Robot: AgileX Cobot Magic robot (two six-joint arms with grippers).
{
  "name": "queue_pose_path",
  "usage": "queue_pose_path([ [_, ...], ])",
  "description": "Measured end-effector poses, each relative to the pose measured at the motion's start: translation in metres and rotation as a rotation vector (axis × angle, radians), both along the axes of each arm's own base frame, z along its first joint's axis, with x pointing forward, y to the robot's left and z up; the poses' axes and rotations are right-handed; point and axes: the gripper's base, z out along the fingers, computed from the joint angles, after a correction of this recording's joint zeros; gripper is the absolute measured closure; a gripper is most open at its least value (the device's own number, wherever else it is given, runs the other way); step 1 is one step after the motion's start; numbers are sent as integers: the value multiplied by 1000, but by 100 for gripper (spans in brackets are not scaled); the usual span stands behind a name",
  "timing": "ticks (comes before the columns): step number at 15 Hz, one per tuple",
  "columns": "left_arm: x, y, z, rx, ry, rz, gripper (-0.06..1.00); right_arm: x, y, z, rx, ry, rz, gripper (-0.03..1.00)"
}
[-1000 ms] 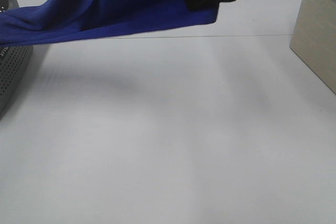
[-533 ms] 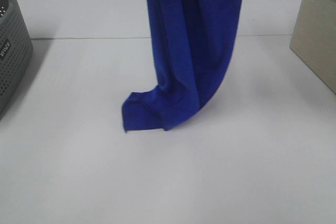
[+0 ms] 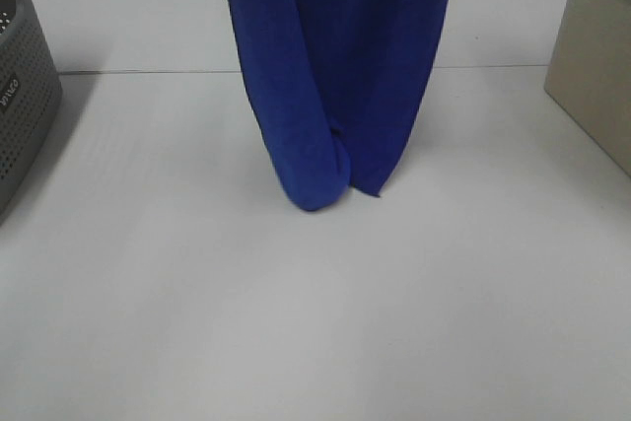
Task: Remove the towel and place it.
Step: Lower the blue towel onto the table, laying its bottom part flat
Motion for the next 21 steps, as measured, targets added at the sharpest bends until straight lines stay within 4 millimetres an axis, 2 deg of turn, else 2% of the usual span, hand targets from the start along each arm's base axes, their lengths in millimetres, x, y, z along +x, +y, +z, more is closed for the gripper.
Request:
queue_pose_path([
  [4,7,9,5,-51,-92,-15,94,3,1,17,64,-184,0,95],
  [5,22,18,-3,-92,-88,0,94,10,4,16,82,-233,0,95],
  [11,62,38,-31,-151,-157,15,94,50,18,-13,114,-307,0,95],
  [15,87,51,-48,-216,-194,29,94,82,29,-19,144,-352,-2,95],
  [16,103,54,-48,-226,-223,38,94,101,35,-18,181,-374,-2,95],
  [17,113,53,-46,-233,-251,38,94,109,38,-17,192,-387,-1,95],
  [21,145,53,-36,-248,-329,58,94,124,43,-15,226,-416,0,95],
])
